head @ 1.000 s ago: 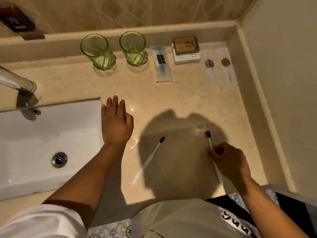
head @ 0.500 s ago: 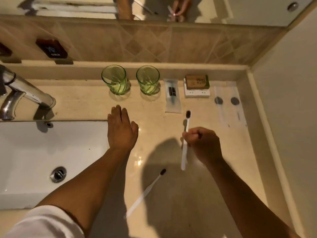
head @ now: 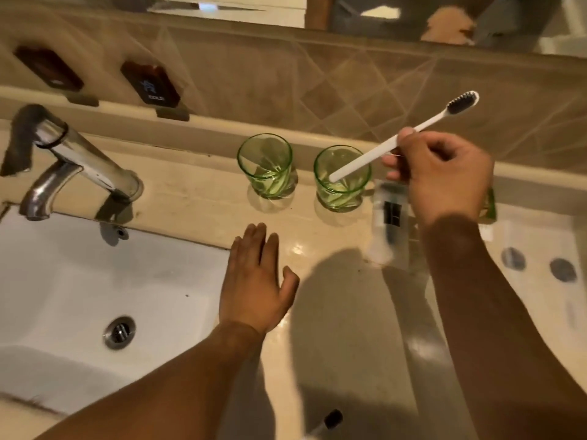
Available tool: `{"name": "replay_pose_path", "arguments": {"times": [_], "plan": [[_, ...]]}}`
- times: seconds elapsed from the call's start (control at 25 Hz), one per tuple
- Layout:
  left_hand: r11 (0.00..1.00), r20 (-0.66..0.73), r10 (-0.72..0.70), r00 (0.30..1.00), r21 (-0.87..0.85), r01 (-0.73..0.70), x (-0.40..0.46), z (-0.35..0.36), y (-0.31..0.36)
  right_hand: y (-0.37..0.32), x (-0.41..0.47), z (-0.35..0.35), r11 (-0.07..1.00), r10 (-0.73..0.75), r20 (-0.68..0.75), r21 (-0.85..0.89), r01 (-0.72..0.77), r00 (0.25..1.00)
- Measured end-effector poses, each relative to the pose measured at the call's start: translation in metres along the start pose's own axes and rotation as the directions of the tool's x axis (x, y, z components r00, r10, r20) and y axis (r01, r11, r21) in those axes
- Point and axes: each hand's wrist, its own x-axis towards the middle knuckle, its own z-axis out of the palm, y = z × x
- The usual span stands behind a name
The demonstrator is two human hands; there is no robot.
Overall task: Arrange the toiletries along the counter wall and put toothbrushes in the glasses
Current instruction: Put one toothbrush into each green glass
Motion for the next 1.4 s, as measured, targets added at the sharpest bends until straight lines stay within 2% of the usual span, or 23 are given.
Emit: {"name": "replay_pose_path", "arguments": {"times": [0.4, 0.48, 1.04, 1.24, 1.32, 1.4], "plan": [[1.000, -0.029, -0.006, 1.000, -0.029, 0.005, 0.000, 0.006, -0.003, 0.040, 0.018, 0.015, 0.944, -0.107, 0.023, -0.310, 0.109, 0.994], [1.000, -0.033, -0.003, 0.999, -0.026, 0.002, 0.000, 0.008, -0.003, 0.043, 0.022, 0.014, 0.935, -0.088, 0.015, -0.342, 0.088, 0.996], [0.998, -0.078, -0.010, 0.997, -0.063, 0.005, 0.001, 0.010, -0.003, 0.047, 0.032, 0.018, 0.899, -0.078, 0.082, -0.424, 0.106, 0.994], [0.998, -0.039, -0.005, 0.999, -0.068, 0.002, -0.002, 0.003, -0.001, 0.051, -0.017, -0.007, 0.929, -0.045, 0.043, -0.364, 0.057, 0.998], [0.997, -0.020, -0.008, 1.000, -0.071, 0.007, -0.002, 0.001, -0.001, 0.067, -0.064, -0.026, 0.917, -0.003, 0.130, -0.395, 0.054, 0.992], [0.997, -0.018, -0.016, 1.000, -0.075, 0.014, -0.002, -0.001, 0.001, 0.082, -0.115, -0.045, 0.850, 0.144, 0.268, -0.526, 0.020, 0.953]]}}
